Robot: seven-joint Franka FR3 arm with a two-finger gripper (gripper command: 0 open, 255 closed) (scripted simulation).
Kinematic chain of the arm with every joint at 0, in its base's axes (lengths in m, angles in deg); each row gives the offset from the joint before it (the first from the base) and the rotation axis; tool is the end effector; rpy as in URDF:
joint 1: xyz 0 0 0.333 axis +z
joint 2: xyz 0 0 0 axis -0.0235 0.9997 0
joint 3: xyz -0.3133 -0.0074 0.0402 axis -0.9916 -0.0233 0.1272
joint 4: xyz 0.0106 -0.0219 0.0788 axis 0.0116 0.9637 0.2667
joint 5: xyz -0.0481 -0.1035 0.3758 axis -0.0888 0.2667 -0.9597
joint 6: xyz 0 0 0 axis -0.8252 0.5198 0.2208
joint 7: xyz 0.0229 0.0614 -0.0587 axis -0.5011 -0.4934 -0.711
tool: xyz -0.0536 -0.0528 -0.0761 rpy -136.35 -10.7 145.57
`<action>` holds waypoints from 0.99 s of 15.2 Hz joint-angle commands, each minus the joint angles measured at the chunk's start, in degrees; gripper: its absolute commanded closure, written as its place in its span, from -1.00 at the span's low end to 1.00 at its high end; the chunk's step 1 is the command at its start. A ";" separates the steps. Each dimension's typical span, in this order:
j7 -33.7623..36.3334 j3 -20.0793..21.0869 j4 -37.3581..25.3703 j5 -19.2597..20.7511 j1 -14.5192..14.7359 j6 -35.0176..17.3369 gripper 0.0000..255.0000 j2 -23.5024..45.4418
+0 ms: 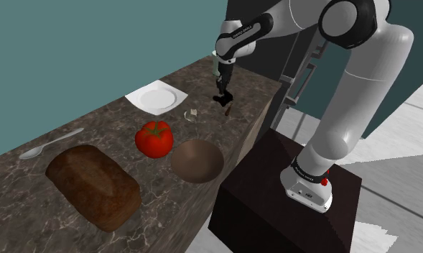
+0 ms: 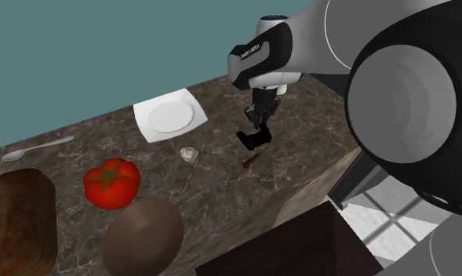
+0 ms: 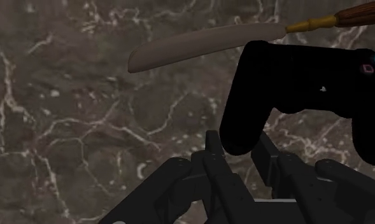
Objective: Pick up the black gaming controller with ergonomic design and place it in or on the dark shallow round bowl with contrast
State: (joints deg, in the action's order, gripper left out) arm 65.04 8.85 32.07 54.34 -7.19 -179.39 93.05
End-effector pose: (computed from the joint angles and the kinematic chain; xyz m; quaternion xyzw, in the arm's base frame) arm 0.5516 -0.1208 0.3322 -0.9969 -0.0700 0.0328 0.0155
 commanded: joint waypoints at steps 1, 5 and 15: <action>0.10 -0.05 -0.58 0.17 0.01 1.50 1.00 -0.90; 0.31 -0.10 -1.85 0.44 0.05 4.32 1.00 -2.48; 14.53 1.92 5.23 8.16 3.82 5.92 -1.00 -10.82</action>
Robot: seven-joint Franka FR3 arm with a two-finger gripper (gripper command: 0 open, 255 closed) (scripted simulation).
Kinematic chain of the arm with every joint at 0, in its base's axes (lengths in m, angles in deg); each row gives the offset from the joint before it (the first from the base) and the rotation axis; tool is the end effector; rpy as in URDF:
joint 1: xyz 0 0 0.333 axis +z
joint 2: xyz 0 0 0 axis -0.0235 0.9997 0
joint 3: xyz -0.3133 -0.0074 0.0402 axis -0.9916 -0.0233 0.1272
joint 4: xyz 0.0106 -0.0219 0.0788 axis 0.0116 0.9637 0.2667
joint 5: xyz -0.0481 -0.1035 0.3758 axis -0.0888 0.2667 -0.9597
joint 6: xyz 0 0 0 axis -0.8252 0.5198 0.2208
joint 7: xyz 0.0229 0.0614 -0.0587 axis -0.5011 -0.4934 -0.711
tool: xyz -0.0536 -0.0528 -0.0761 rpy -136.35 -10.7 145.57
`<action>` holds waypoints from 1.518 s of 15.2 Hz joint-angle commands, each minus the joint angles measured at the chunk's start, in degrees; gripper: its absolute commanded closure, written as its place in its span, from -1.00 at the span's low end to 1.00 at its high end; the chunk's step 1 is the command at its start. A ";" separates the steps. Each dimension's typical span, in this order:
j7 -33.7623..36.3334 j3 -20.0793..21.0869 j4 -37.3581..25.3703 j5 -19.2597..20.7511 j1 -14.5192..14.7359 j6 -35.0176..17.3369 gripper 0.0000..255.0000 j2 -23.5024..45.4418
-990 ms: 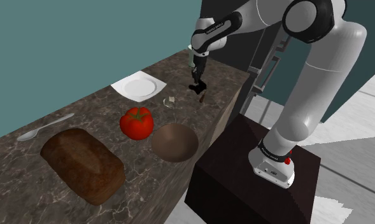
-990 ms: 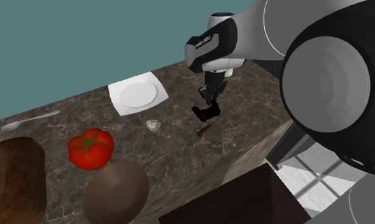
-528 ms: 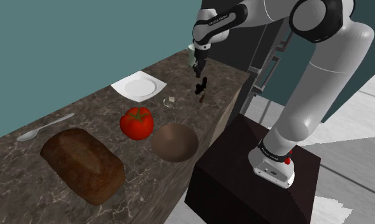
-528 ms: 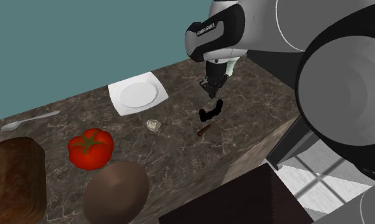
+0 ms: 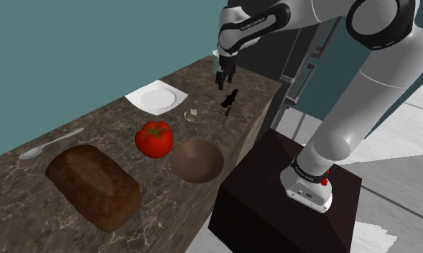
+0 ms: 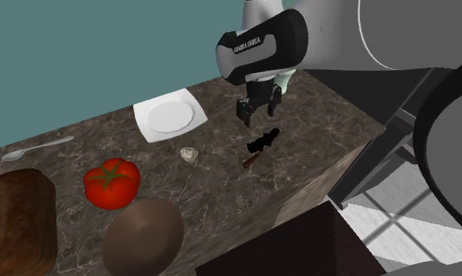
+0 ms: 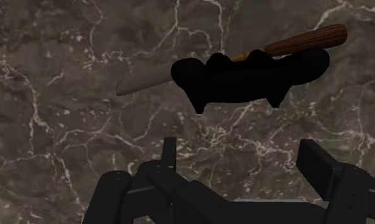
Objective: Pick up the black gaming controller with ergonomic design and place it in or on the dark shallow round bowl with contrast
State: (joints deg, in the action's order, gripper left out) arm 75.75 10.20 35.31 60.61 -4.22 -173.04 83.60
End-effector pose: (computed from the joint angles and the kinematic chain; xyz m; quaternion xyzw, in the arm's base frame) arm 0.5258 -0.0799 0.3887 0.9978 0.0443 -0.0425 0.0236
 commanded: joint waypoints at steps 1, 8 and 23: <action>7.40 1.42 3.60 3.57 1.60 -0.10 -1.00 -2.87; 21.16 5.26 9.73 9.19 4.11 0.15 -1.00 -6.37; 21.50 4.90 11.84 9.85 3.73 -3.46 1.00 -4.90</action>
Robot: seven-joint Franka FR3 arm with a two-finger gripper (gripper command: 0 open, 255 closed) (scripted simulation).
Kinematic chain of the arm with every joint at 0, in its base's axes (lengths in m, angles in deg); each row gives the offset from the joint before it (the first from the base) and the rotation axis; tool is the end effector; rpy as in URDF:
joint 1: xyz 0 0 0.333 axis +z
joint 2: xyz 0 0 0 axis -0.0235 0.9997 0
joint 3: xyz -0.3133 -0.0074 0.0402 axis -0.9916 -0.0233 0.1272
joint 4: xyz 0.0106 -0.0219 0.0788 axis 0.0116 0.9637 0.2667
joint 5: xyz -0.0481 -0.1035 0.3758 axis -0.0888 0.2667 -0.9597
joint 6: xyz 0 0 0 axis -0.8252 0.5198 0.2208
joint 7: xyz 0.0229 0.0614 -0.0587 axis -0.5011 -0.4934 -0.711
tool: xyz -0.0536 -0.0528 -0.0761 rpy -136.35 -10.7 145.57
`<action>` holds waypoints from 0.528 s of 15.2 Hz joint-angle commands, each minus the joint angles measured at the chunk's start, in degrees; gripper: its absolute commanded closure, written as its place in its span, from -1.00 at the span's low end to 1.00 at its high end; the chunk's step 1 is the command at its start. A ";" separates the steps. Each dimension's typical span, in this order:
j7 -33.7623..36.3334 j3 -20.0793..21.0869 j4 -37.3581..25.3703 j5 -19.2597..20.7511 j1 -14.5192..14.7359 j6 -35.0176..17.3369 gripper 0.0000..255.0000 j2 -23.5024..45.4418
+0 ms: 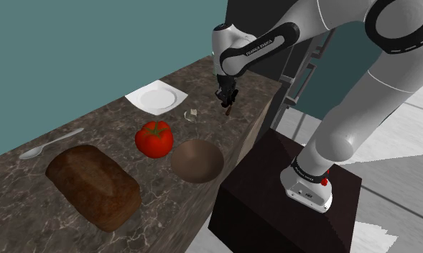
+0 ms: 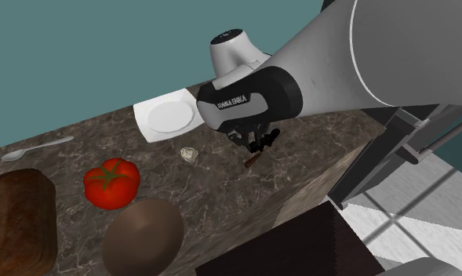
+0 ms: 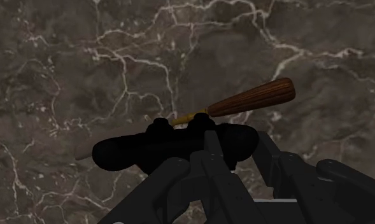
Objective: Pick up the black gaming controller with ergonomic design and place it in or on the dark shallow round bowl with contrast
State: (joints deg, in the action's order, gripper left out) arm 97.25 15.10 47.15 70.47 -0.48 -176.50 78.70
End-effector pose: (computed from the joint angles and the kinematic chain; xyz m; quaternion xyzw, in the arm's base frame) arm 0.4781 -0.0070 0.3482 0.9930 -0.0130 -0.0585 0.1020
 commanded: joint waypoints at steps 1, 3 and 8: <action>0.00 0.00 0.00 0.00 0.00 0.00 1.00 0.00; 0.00 0.00 0.00 0.00 0.00 -0.01 1.00 0.01; -0.19 0.01 -0.31 -0.12 0.02 0.76 1.00 -0.47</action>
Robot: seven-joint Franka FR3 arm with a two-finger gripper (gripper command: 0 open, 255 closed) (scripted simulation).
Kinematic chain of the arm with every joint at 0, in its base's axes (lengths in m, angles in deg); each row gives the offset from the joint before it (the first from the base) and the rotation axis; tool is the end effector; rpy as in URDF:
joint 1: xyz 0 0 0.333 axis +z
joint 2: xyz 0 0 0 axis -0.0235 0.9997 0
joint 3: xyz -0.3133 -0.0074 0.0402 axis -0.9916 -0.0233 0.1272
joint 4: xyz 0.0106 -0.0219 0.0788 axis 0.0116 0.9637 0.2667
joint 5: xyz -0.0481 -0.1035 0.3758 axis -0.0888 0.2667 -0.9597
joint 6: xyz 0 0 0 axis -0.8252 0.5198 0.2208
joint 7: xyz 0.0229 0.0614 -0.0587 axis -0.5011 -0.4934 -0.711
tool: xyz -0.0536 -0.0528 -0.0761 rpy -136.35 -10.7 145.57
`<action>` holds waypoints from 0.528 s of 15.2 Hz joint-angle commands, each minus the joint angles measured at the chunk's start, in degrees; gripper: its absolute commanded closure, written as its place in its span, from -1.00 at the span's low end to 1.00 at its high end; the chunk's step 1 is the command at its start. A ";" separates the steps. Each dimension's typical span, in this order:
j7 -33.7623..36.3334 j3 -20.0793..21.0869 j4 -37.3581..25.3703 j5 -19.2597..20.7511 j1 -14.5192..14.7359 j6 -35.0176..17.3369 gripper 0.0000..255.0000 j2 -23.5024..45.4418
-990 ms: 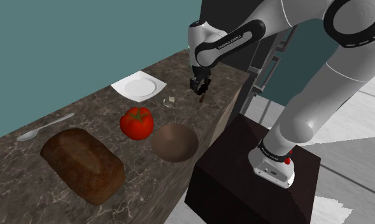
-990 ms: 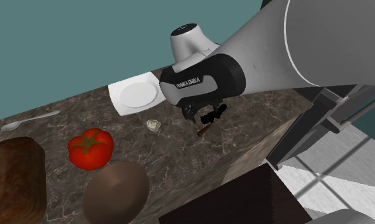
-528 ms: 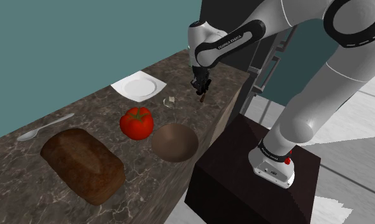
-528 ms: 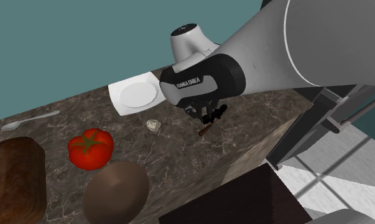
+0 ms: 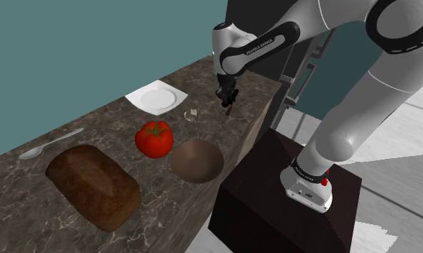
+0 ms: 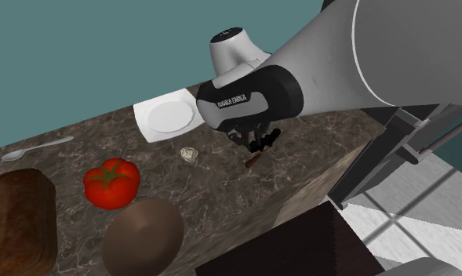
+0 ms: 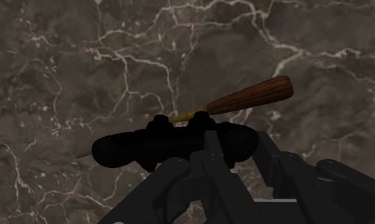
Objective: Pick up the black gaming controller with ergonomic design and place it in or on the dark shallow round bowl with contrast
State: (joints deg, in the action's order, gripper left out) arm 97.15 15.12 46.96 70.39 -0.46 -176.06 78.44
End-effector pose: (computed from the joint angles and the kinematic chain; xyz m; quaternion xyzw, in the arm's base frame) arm 0.4782 -0.0068 0.3512 0.9930 -0.0130 -0.0585 0.1019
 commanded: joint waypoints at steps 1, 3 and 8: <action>-0.27 0.01 -0.46 -0.16 0.02 1.09 1.00 -0.65; -0.63 0.04 -1.17 -0.39 0.07 2.63 1.00 -1.51; -1.47 0.12 -3.15 -0.89 0.18 6.49 1.00 -3.45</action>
State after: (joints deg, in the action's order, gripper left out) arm 95.94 15.27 44.44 69.57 -0.26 -170.36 75.15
